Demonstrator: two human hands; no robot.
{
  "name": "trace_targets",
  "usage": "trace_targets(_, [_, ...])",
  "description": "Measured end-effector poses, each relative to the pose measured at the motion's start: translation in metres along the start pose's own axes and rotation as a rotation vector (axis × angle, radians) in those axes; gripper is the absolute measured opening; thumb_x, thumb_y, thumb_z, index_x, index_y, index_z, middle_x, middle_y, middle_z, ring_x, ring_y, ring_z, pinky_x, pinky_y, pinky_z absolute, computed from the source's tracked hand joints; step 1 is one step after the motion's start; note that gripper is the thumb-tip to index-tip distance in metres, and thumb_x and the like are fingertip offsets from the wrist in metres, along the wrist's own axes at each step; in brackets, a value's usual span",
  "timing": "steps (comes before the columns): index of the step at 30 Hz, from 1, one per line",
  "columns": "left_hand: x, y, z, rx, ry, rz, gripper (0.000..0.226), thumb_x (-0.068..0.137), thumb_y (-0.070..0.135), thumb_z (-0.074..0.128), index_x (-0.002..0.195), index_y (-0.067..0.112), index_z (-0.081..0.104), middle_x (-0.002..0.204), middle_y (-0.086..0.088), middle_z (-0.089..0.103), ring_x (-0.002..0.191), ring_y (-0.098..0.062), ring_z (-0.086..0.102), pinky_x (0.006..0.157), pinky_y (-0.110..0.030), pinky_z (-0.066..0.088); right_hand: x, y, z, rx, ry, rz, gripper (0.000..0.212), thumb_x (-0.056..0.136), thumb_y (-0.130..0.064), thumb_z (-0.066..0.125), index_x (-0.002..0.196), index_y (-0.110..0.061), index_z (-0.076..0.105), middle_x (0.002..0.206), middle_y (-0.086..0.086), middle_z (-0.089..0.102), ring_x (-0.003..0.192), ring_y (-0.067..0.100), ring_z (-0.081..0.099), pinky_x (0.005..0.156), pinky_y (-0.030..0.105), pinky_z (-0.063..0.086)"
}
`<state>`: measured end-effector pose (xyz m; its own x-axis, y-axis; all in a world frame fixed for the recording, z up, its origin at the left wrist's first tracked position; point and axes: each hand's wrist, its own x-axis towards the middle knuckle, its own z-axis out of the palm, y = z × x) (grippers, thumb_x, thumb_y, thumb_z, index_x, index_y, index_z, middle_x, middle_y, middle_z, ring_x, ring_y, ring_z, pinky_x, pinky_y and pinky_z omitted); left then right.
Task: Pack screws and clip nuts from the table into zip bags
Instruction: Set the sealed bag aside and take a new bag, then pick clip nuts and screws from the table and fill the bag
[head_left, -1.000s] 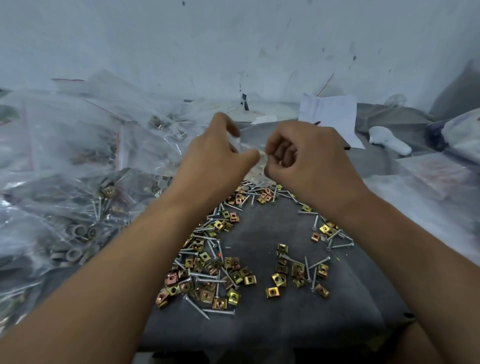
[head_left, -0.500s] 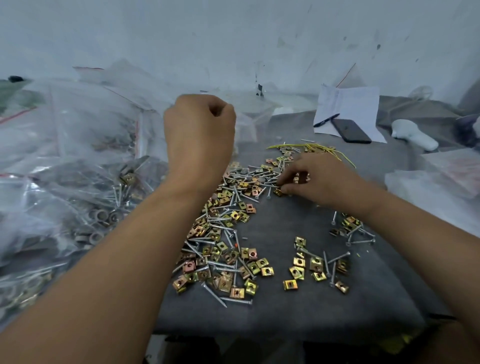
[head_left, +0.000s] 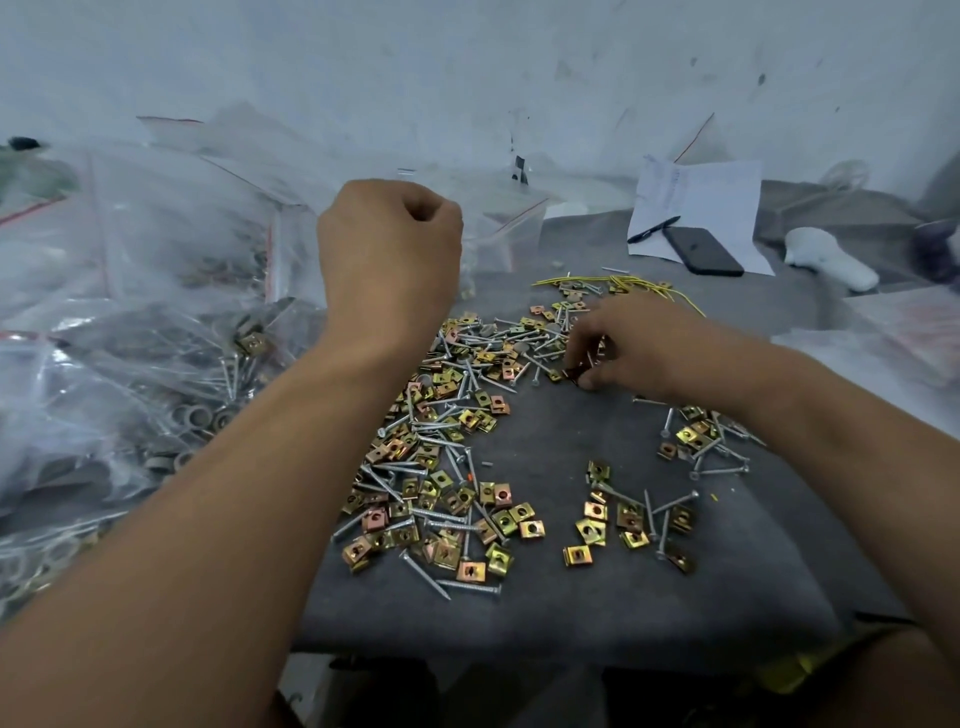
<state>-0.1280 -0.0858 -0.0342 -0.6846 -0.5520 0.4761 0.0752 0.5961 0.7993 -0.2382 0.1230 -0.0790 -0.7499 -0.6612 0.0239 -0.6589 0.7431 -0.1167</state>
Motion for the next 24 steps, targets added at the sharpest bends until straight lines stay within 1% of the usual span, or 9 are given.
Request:
trace_targets(4, [-0.002, 0.001, 0.002, -0.017, -0.027, 0.006, 0.026, 0.096, 0.016, 0.063, 0.087, -0.005, 0.076, 0.085, -0.028, 0.071, 0.070, -0.038, 0.069, 0.070, -0.055, 0.060, -0.006, 0.004, -0.002, 0.101, -0.038, -0.031, 0.016, 0.085, -0.029, 0.082, 0.090, -0.033, 0.068, 0.096, -0.016, 0.061, 0.093, 0.010, 0.057, 0.079, 0.032, 0.046])
trace_targets(6, [-0.002, 0.002, 0.003, -0.028, -0.034, 0.002, 0.024, 0.097, 0.015, 0.064, 0.086, -0.001, 0.078, 0.078, -0.021, 0.074, 0.077, -0.039, 0.073, 0.070, -0.052, 0.061, -0.009, 0.005, -0.003, 0.132, -0.057, -0.052, 0.016, 0.086, -0.026, 0.082, 0.087, -0.032, 0.067, 0.095, -0.015, 0.062, 0.092, 0.008, 0.058, 0.083, 0.034, 0.049])
trace_targets(9, [-0.003, 0.003, 0.003, -0.038, -0.043, 0.001, 0.023, 0.097, 0.016, 0.065, 0.084, 0.003, 0.080, 0.074, -0.010, 0.076, 0.073, -0.031, 0.074, 0.070, -0.050, 0.062, -0.012, 0.010, -0.005, 0.176, -0.049, -0.059, 0.019, 0.086, -0.022, 0.082, 0.089, -0.034, 0.068, 0.097, -0.015, 0.065, 0.094, 0.008, 0.060, 0.087, 0.037, 0.051])
trace_targets(10, [-0.003, 0.002, 0.003, -0.039, -0.044, 0.000, 0.023, 0.097, 0.016, 0.065, 0.084, 0.003, 0.079, 0.074, -0.010, 0.076, 0.073, -0.031, 0.075, 0.069, -0.050, 0.062, -0.014, 0.013, -0.006, 0.206, -0.031, -0.061, 0.020, 0.086, -0.021, 0.083, 0.090, -0.035, 0.069, 0.097, -0.015, 0.066, 0.094, 0.008, 0.060, 0.085, 0.035, 0.051])
trace_targets(13, [-0.003, 0.002, 0.003, -0.044, -0.042, -0.004, 0.023, 0.097, 0.017, 0.065, 0.084, 0.005, 0.080, 0.074, -0.009, 0.076, 0.073, -0.032, 0.075, 0.067, -0.052, 0.061, -0.021, 0.019, -0.010, 0.248, 0.053, -0.078, 0.026, 0.081, -0.024, 0.087, 0.096, -0.037, 0.071, 0.101, -0.018, 0.062, 0.098, 0.004, 0.057, 0.080, 0.018, 0.043])
trace_targets(14, [-0.002, 0.002, 0.003, -0.045, -0.040, -0.002, 0.023, 0.097, 0.017, 0.065, 0.084, 0.006, 0.080, 0.073, -0.008, 0.076, 0.072, -0.030, 0.075, 0.067, -0.052, 0.062, -0.022, 0.020, -0.011, 0.217, 0.077, -0.098, 0.027, 0.081, -0.026, 0.087, 0.101, -0.036, 0.072, 0.105, -0.017, 0.061, 0.101, 0.006, 0.056, 0.082, 0.018, 0.041])
trace_targets(17, [-0.003, 0.002, 0.003, -0.047, -0.043, 0.002, 0.023, 0.098, 0.018, 0.065, 0.083, 0.007, 0.081, 0.072, -0.004, 0.076, 0.071, -0.029, 0.075, 0.070, -0.051, 0.063, -0.023, 0.014, -0.015, 0.122, 0.109, -0.182, 0.026, 0.082, -0.033, 0.085, 0.106, -0.035, 0.077, 0.119, -0.009, 0.063, 0.115, 0.014, 0.052, 0.100, 0.036, 0.041])
trace_targets(19, [-0.004, 0.002, 0.003, -0.053, -0.057, 0.000, 0.023, 0.098, 0.018, 0.065, 0.083, 0.007, 0.080, 0.072, -0.003, 0.076, 0.071, -0.030, 0.074, 0.072, -0.052, 0.063, -0.022, 0.009, -0.017, 0.090, 0.113, -0.219, 0.023, 0.081, -0.037, 0.085, 0.104, -0.036, 0.079, 0.118, -0.011, 0.065, 0.116, 0.016, 0.052, 0.101, 0.042, 0.041])
trace_targets(24, [-0.003, 0.000, 0.002, -0.058, -0.060, 0.003, 0.024, 0.097, 0.020, 0.066, 0.082, 0.009, 0.081, 0.071, -0.002, 0.075, 0.071, -0.031, 0.074, 0.073, -0.052, 0.063, -0.015, 0.005, -0.011, 0.001, 0.080, -0.225, 0.024, 0.082, -0.041, 0.083, 0.105, -0.038, 0.079, 0.113, -0.009, 0.065, 0.114, 0.016, 0.051, 0.097, 0.036, 0.038])
